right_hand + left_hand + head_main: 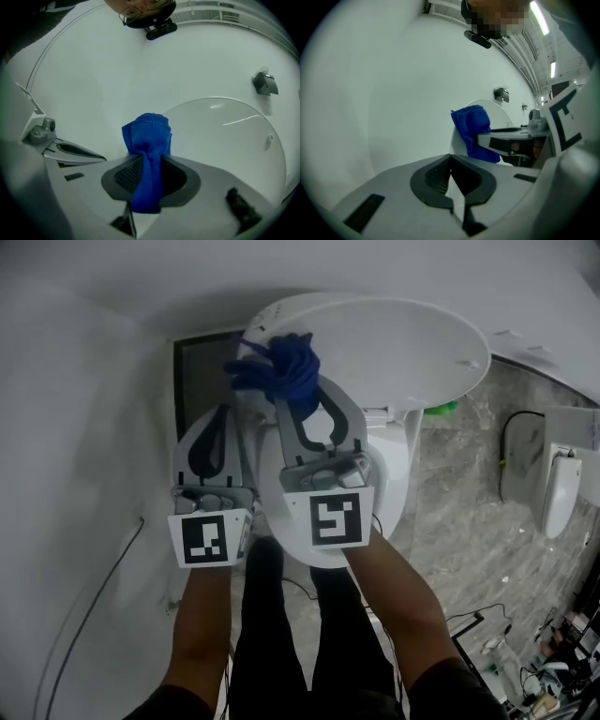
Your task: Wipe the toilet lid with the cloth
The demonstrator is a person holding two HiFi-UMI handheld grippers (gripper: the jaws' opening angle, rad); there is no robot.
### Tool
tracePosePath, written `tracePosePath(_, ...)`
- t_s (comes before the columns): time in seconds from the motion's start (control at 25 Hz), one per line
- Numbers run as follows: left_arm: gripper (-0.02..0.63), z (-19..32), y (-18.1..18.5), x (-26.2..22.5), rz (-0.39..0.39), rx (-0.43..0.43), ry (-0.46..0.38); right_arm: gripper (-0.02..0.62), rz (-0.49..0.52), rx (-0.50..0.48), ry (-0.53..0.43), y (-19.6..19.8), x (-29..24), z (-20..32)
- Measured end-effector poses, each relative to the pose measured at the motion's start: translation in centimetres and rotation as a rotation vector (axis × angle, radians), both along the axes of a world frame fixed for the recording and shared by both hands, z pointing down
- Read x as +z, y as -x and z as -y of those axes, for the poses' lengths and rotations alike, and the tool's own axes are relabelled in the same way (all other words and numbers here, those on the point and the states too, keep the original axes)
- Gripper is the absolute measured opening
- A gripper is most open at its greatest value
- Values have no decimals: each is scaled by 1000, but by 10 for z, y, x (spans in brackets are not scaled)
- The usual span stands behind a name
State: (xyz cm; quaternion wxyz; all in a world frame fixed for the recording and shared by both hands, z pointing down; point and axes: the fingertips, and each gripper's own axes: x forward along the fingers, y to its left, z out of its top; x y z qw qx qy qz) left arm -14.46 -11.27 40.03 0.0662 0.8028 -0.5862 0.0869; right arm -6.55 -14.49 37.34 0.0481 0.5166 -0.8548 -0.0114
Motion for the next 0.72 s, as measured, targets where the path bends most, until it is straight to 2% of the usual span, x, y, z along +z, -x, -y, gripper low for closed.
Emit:
tracePosePath(0.16, 11, 0, 0, 2, 4, 15, -7, 95, -21, 23, 16, 0, 6, 14)
tracePosePath(0.28, 11, -1, -10, 5, 48, 53, -23, 95, -21, 60, 14, -7, 6, 19)
tracePosePath(0.44, 11, -4, -28, 9, 57, 97, 6, 95, -33, 118, 34, -28, 12, 25)
tracePosePath(0.6, 11, -3, -37, 10, 28, 112, 40, 95, -62, 176, 36, -55, 16, 30)
tracePosePath(0.72, 11, 2, -40, 11, -81, 108, 80, 95, -98, 221, 67, -80, 22, 34)
